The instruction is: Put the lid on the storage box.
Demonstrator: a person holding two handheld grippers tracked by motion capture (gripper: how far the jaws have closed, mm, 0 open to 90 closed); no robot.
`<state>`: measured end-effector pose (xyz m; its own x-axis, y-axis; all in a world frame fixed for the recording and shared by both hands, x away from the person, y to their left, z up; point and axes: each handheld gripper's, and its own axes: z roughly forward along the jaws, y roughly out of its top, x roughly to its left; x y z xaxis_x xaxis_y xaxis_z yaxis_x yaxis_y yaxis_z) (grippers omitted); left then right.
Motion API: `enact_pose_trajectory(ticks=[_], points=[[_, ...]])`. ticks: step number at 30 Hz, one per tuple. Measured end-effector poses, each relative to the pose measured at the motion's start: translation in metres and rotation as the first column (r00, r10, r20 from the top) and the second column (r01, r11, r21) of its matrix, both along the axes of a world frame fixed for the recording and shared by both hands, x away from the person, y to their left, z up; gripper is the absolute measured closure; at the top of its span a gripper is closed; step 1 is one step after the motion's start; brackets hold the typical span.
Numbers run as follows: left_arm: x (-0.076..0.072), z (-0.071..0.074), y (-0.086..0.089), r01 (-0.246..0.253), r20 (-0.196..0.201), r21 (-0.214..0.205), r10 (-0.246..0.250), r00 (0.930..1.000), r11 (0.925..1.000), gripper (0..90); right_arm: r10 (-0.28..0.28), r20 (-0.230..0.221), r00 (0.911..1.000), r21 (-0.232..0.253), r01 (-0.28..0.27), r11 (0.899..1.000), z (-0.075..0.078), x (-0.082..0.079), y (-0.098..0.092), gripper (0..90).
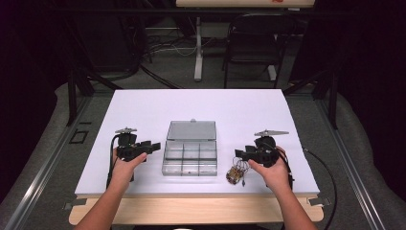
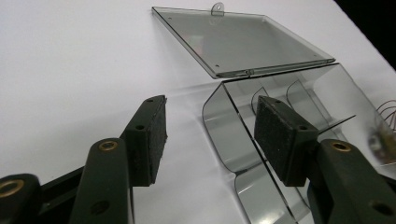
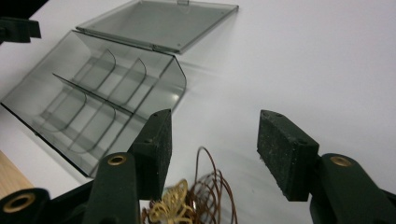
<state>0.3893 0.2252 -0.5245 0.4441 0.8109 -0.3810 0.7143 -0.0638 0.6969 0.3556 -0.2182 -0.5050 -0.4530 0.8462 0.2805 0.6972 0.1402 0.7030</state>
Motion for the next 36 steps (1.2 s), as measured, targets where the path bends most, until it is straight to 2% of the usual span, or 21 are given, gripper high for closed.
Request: enact_pose_trajectory(ticks=[5, 10, 15, 20, 25, 31, 36], points=[[-0.005, 0.004, -0.004, 0.007, 0.02, 0.012, -0.007, 0.9998, 0.9999, 44.1, 0.014, -0.008, 0.9999, 0.004, -0.014, 1.0, -0.007, -0.008, -0.004, 45.7], [-0.009, 0.007, -0.003, 0.001, 0.036, 0.008, -0.002, 0.9994, 1.0, 44.2, 0.019, -0.01, 0.9998, 0.014, -0.019, 1.0, -0.014, -0.014, -0.006, 45.7], [-0.007, 0.01, -0.003, 0.002, 0.042, 0.004, -0.002, 0.9991, 1.0, 44.2, 0.006, -0.027, 0.9996, 0.042, -0.005, 0.999, -0.021, -0.014, -0.011, 45.5], [-0.004, 0.009, -0.006, 0.007, 0.05, 0.011, -0.008, 0.9987, 0.9999, 44.2, 0.025, -0.045, 0.9987, 0.047, -0.023, 0.999, -0.026, -0.015, -0.014, 46.5], [-0.004, 0.008, -0.009, 0.016, 0.05, 0.035, -0.018, 0.9986, 0.9993, 44.2, 0.035, -0.049, 0.9982, 0.022, -0.034, 0.999, -0.029, -0.016, -0.012, 51.0], [-0.003, 0.01, -0.01, 0.024, 0.058, 0.041, -0.026, 0.998, 0.9989, 44.2, 0.052, -0.082, 0.9953, 0.013, -0.051, 0.999, -0.034, -0.017, -0.01, 57.4], [-0.002, 0.011, -0.01, 0.013, 0.064, 0.047, -0.016, 0.9978, 0.9988, 44.2, 0.065, -0.091, 0.9937, -0.012, -0.067, 0.998, -0.036, -0.017, -0.006, 66.6]])
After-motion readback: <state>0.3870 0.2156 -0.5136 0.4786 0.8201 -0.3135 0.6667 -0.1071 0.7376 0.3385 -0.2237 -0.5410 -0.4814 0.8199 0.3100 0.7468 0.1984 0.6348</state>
